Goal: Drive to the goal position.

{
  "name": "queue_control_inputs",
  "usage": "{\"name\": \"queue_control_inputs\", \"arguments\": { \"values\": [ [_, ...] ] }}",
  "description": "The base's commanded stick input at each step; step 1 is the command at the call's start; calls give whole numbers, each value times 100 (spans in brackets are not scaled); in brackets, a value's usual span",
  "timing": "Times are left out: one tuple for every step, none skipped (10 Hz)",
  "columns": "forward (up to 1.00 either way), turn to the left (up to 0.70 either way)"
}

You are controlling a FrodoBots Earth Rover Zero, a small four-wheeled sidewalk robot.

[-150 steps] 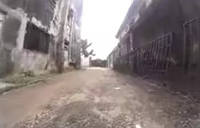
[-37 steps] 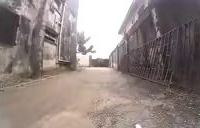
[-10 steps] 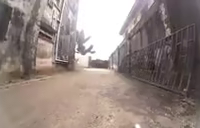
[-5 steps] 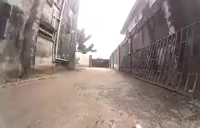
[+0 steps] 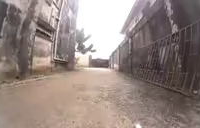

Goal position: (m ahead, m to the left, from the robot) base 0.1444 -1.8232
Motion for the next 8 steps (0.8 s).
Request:
{"name": "queue_control_inputs", "arguments": {
  "values": [
    [30, 0],
    [30, 0],
    [30, 0],
    [30, 0],
    [30, 0],
    [30, 0],
    [30, 0],
    [30, 0]
  ]
}}
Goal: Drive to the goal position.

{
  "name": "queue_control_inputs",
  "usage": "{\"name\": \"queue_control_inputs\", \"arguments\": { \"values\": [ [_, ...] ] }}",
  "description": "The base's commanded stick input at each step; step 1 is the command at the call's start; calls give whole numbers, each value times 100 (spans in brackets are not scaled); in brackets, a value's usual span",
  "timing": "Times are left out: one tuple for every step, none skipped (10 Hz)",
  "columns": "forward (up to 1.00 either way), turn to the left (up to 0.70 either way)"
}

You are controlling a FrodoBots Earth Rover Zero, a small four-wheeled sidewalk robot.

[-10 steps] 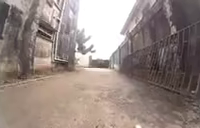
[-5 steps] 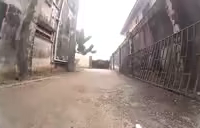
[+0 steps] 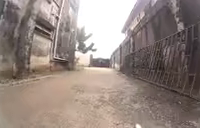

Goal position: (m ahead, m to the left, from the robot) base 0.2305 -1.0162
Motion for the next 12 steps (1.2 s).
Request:
{"name": "queue_control_inputs", "arguments": {
  "values": [
    [30, 0],
    [30, 0],
    [30, 0],
    [30, 0],
    [30, 0],
    [30, 0],
    [30, 0],
    [30, 0],
    [30, 0],
    [30, 0],
    [30, 0],
    [30, 0]
  ]
}}
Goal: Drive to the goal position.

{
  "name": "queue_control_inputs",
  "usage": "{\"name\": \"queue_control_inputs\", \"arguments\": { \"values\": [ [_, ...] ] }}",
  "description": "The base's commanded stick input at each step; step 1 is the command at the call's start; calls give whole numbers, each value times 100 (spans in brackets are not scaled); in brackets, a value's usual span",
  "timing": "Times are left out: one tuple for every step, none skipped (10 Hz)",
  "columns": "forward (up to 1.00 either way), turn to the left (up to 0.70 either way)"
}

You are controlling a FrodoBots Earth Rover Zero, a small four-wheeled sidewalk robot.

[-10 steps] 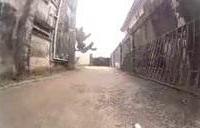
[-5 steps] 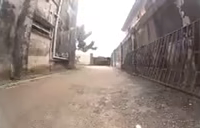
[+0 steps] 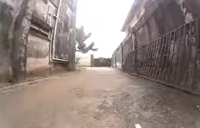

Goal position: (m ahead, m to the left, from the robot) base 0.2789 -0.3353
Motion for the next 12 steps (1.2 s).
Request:
{"name": "queue_control_inputs", "arguments": {
  "values": [
    [30, 0],
    [30, 0],
    [30, 0],
    [30, 0],
    [30, 0],
    [30, 0],
    [30, 0],
    [30, 0],
    [30, 0],
    [30, 0],
    [30, 0],
    [30, 0]
  ]
}}
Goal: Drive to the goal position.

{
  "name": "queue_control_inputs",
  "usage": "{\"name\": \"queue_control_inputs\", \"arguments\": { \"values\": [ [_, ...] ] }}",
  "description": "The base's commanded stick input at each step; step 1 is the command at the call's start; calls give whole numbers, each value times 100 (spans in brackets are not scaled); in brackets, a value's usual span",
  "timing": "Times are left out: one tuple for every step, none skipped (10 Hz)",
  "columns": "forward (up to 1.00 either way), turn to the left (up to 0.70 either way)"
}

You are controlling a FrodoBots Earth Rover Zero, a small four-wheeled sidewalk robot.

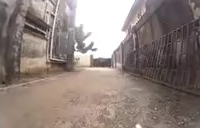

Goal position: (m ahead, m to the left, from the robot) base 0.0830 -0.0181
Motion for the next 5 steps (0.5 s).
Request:
{"name": "queue_control_inputs", "arguments": {
  "values": [
    [30, 0],
    [30, 0],
    [30, 0],
    [30, 0],
    [30, 0]
  ]
}}
